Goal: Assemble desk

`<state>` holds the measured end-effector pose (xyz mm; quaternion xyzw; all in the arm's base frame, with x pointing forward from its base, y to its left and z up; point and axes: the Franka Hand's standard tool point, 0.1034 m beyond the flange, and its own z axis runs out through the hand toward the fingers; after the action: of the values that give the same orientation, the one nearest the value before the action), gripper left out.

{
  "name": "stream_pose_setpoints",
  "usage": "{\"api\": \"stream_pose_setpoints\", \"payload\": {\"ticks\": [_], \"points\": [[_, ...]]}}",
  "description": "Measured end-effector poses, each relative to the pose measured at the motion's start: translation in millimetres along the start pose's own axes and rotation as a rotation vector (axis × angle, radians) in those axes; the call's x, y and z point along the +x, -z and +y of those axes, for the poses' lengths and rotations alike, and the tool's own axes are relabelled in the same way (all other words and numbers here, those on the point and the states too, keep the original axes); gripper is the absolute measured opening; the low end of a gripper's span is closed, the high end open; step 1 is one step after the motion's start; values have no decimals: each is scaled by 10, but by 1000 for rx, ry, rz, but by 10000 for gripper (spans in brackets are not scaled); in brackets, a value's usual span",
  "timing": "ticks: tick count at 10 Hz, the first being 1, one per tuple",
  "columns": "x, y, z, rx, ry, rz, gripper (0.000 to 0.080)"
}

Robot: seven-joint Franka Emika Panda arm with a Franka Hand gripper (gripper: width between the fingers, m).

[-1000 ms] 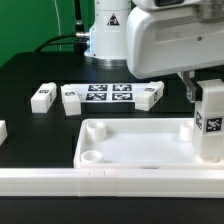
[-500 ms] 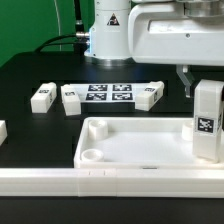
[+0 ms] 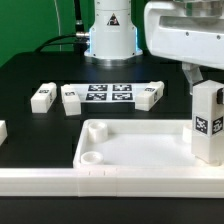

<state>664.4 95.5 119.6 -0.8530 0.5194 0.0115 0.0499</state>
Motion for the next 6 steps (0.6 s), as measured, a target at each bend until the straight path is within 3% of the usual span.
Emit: {"api": "stream_pose_setpoints", "payload": {"ticks": [3,6], "points": [[-70,-14,-17,0,-186,-6,290],[-86,-22,-8,-7,-107,-11,295]]}}
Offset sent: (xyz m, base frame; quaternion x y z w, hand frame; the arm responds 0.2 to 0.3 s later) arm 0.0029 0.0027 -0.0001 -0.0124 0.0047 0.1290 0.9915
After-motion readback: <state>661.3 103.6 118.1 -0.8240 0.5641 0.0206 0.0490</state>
